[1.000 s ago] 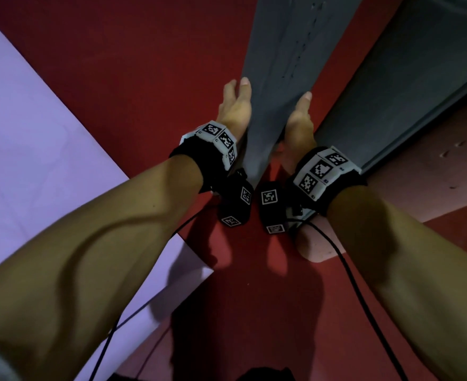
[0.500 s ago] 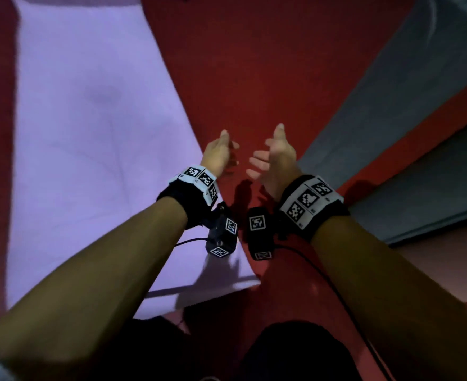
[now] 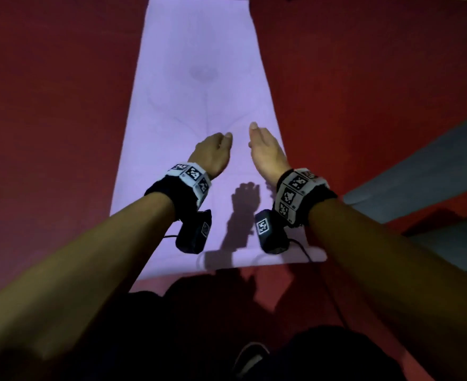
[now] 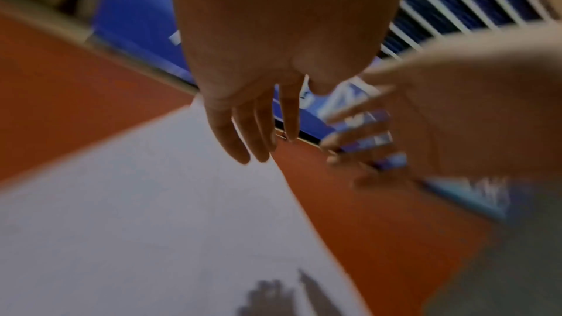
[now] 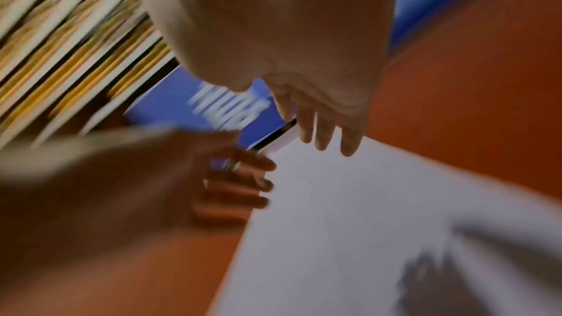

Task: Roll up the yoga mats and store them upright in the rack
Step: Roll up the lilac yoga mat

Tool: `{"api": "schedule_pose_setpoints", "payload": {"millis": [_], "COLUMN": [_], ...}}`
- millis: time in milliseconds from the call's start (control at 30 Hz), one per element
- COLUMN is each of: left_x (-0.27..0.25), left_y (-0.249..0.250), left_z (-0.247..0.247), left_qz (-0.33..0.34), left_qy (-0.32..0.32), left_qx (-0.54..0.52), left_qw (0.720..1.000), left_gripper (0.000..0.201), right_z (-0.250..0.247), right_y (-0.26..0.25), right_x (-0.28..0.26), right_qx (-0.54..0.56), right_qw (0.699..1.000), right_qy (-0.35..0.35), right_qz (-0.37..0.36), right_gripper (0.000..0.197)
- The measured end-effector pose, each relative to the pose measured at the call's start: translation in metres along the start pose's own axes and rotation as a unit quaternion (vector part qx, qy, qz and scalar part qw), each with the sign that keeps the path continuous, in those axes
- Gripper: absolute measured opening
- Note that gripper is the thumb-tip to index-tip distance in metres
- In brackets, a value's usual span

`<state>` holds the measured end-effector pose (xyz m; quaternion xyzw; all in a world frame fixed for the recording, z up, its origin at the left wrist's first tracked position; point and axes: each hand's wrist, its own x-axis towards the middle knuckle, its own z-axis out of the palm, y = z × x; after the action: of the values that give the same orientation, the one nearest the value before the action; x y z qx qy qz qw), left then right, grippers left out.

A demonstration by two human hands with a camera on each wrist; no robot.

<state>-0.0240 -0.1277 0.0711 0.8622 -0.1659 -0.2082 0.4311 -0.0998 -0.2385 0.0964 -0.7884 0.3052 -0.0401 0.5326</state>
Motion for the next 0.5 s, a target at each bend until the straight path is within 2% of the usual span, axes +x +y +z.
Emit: {"api": "schedule_pose_setpoints", "payload": {"millis": [33,100,200,267,400,500], "left_x": [-0.007,-0.017,-0.035,-0.047,-0.063,-0.074], "left_y": [-0.014,-0.032,-0.065,-0.081,-0.115,-0.141], "left_z": [-0.005,-0.011,-0.017,-0.017,-0.022,-0.024], "left_qz": [0.021,0.043,0.058,0.05,0.075,0.066], "left_qy": [-0.005,-0.026,-0.056,-0.067,-0.056,-0.065], "left_qx": [0.07,0.143,0.223,0.306,0.428,0.453], "left_qw": [0.997,0.988,0.972,0.948,0.899,0.887], "left_gripper": [0.048,0.045,0.043,0.045,0.055,0.059], "right_z": [0.016,0.037,0.064,0.071,0.08,0.085], "right_y": [0.003,0.01,0.021,0.028,0.043,0.054], "right_x": [-0.003,-0.006,-0.02,-0.029,-0.041,-0.047], "right_qx": [-0.074,-0.198,-0.35,-0.427,-0.519,-0.537], "right_qw": [0.996,0.974,0.927,0.892,0.841,0.83], "right_qy": [-0.016,-0.057,-0.086,-0.095,-0.099,-0.103], "right_qz": [-0.042,-0.095,-0.11,-0.111,-0.118,-0.107], "right_gripper": [0.052,0.052,0.053,0.052,0.056,0.059]}}
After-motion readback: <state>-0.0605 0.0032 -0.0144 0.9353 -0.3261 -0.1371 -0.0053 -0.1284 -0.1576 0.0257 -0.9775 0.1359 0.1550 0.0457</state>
